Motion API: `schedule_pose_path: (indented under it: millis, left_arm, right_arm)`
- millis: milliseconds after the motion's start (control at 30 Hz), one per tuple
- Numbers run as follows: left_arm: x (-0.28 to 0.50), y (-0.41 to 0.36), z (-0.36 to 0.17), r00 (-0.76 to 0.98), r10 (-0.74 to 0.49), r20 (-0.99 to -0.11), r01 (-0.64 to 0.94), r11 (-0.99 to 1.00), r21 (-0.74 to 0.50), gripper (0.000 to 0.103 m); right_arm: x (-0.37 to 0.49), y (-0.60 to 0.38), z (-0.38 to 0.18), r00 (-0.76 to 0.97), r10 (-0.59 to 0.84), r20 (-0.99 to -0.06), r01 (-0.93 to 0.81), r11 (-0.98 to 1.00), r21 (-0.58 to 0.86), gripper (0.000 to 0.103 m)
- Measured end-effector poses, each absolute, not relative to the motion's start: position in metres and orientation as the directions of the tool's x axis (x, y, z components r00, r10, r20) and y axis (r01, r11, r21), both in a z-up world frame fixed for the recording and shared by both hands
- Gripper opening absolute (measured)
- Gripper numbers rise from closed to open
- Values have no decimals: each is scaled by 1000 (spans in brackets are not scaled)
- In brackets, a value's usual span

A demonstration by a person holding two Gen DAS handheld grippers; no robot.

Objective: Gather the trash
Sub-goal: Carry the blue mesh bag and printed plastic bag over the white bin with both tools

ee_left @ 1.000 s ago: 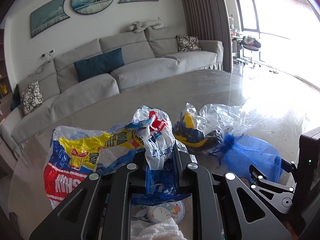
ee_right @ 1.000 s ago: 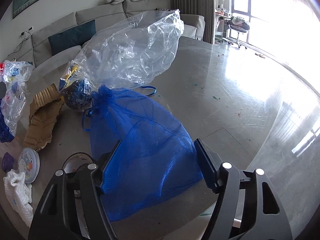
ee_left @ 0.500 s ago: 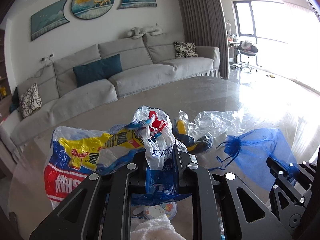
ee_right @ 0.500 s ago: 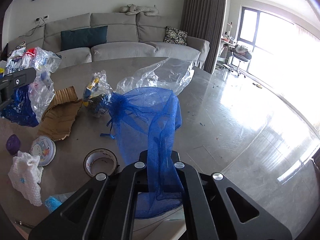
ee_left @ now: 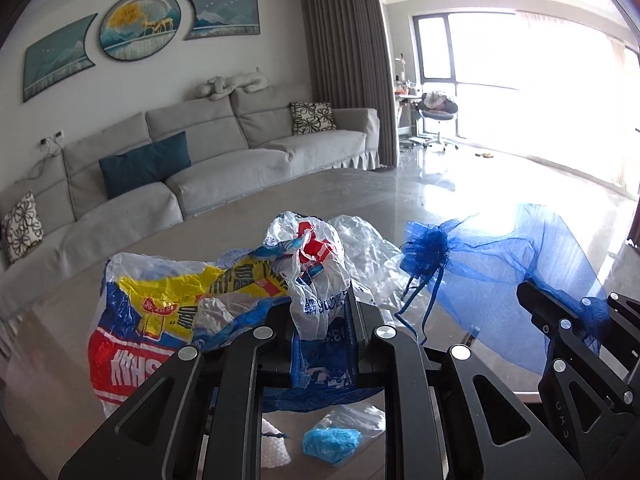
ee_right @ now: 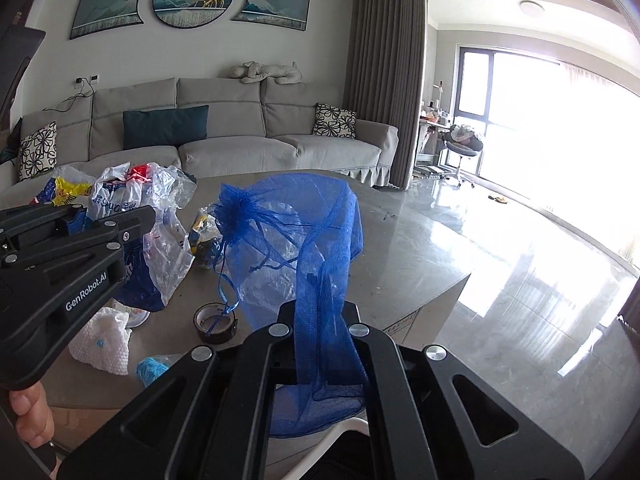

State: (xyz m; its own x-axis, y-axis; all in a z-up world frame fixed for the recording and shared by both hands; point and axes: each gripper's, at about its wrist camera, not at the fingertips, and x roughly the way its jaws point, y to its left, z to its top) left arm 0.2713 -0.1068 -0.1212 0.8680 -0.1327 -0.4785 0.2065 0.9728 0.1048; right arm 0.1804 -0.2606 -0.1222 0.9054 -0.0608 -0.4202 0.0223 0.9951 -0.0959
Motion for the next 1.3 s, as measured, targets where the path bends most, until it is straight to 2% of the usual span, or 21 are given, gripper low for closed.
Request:
schedule_pose_path:
  millis: [133, 267, 500, 667, 767, 933, 1300]
  left_arm:
    - [249, -129, -115, 837, -235, -495, 296, 954, 47, 18]
    - [222, -158, -119, 808, -305, -504, 379, 924, 49, 18]
    - [184, -201, -146, 676, -446, -586, 557, 831, 10, 19]
    - [154, -229, -181, 642, -468, -607, 624, 779, 59, 19]
    - [150, -237, -199, 603, -481, -636, 652, 757, 46, 19]
    - [146, -251, -218, 595, -494, -634, 667, 744, 47, 19]
    - [157, -284, -289, 468, -522, -713, 752, 659, 11, 20]
  right_arm:
    - [155, -274, -103, 917, -110, -383, 69, 990, -120, 2]
    - [137, -293, -98, 915, -176, -364, 134, 981, -137, 2]
    - [109, -327, -118, 879, -267, -395, 230, 963, -139, 2]
    - [95, -348, -146, 854, -290, -432, 267, 957, -114, 3]
    - [93, -360, -158, 842, -274, -465, 276, 959, -66, 3]
    - [95, -365, -179, 817, -258, -515, 279, 959, -37, 3]
    - [97, -386, -242, 716, -273, -643, 289, 954, -83, 3]
